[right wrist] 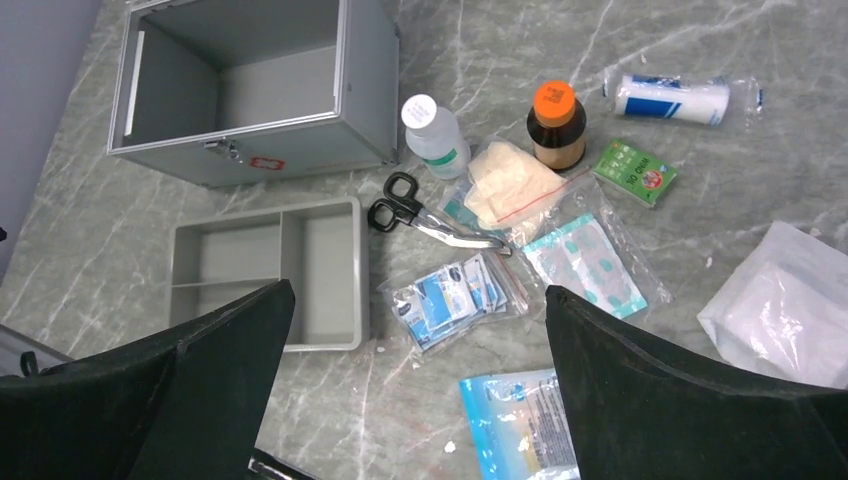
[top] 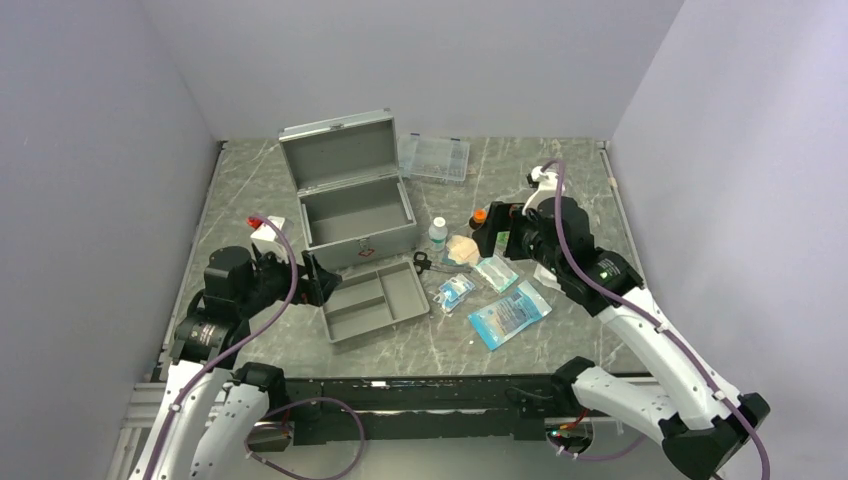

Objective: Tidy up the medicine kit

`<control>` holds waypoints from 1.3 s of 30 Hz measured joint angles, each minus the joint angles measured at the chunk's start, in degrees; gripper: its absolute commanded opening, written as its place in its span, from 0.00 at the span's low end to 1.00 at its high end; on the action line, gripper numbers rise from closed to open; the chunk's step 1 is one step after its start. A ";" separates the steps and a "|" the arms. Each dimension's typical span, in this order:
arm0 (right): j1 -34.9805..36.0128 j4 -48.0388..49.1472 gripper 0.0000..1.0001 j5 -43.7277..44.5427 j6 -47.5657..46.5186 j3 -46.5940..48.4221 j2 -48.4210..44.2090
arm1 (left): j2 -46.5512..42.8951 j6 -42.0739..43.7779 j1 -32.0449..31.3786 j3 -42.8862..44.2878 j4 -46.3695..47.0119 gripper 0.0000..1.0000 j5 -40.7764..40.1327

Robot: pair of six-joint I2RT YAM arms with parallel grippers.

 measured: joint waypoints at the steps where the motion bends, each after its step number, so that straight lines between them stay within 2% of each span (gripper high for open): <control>1: 0.00 -0.50 1.00 0.20 0.00 0.35 -0.39 | 0.00 -0.15 0.00 0.00 0.00 0.99 -0.11; 7: 0.00 -3.96 1.00 1.81 -0.28 2.40 -1.99 | -0.17 -0.28 0.00 0.00 -0.02 0.99 -1.03; 16: 0.00 -11.63 1.00 7.06 -0.61 8.15 2.99 | -1.31 -0.83 0.00 0.00 -0.55 0.99 -1.70; 26: 0.00 -11.82 1.00 8.66 -0.31 0.83 0.39 | -4.57 -1.42 -0.04 0.00 -1.31 0.99 -2.71; 33: 0.00 -11.96 0.99 9.01 2.45 -1.55 4.66 | -4.37 -1.42 -0.04 0.00 -1.33 0.99 -3.06; 39: -0.13 -11.39 0.90 8.98 3.72 -4.66 8.48 | -4.09 -1.42 -0.04 0.00 -1.49 0.99 -3.08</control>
